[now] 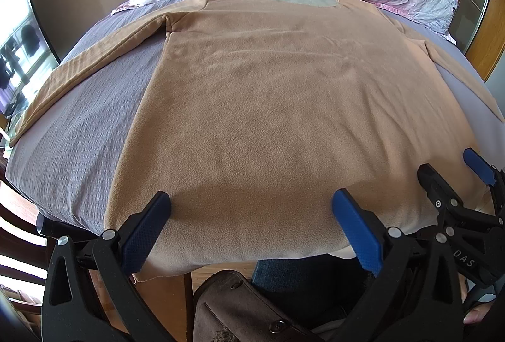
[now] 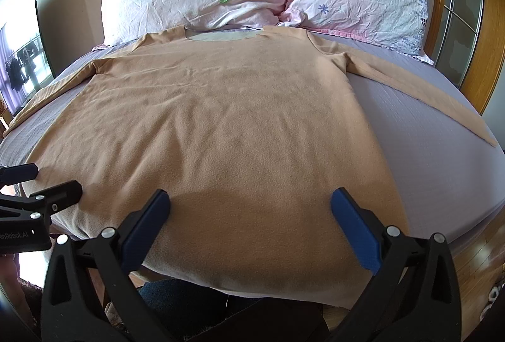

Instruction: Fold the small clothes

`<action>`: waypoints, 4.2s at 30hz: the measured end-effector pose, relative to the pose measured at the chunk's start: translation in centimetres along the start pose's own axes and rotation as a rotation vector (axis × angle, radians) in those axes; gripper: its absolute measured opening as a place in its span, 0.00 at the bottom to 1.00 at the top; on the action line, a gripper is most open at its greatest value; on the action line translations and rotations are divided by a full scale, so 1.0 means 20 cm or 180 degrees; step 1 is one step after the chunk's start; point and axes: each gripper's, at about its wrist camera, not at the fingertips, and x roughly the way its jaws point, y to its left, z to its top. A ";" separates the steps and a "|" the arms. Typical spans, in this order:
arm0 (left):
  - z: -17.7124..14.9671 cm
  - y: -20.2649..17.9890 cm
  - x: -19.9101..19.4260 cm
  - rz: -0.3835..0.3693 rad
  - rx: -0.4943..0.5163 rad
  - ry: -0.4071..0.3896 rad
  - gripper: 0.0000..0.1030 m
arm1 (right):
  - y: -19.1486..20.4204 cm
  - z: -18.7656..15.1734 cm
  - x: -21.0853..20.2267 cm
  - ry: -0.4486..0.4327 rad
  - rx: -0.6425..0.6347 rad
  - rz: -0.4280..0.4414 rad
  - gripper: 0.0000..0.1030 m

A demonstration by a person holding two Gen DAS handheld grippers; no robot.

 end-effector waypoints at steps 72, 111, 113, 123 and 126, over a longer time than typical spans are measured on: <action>-0.05 0.00 -0.03 -0.0065 0.0091 -0.0501 0.99 | -1.18 0.29 -0.20 -0.0603 0.1919 -0.0230 0.76; 0.19 1.13 -0.07 -0.1189 -0.2148 -0.1478 0.99 | 0.49 1.08 0.80 0.0942 -0.0279 0.1960 0.28; 0.18 1.25 -0.04 -0.1129 -0.2341 -0.1402 0.99 | 0.46 1.07 0.79 0.0919 -0.0160 0.2073 0.50; 0.14 1.64 0.14 -0.1190 -0.3324 -0.1056 0.94 | 0.01 1.05 0.57 0.0387 0.0197 0.1912 0.73; 0.13 1.72 0.17 -0.0957 -0.3573 -0.0926 0.85 | -0.04 1.03 0.54 0.0339 0.0325 0.2010 0.75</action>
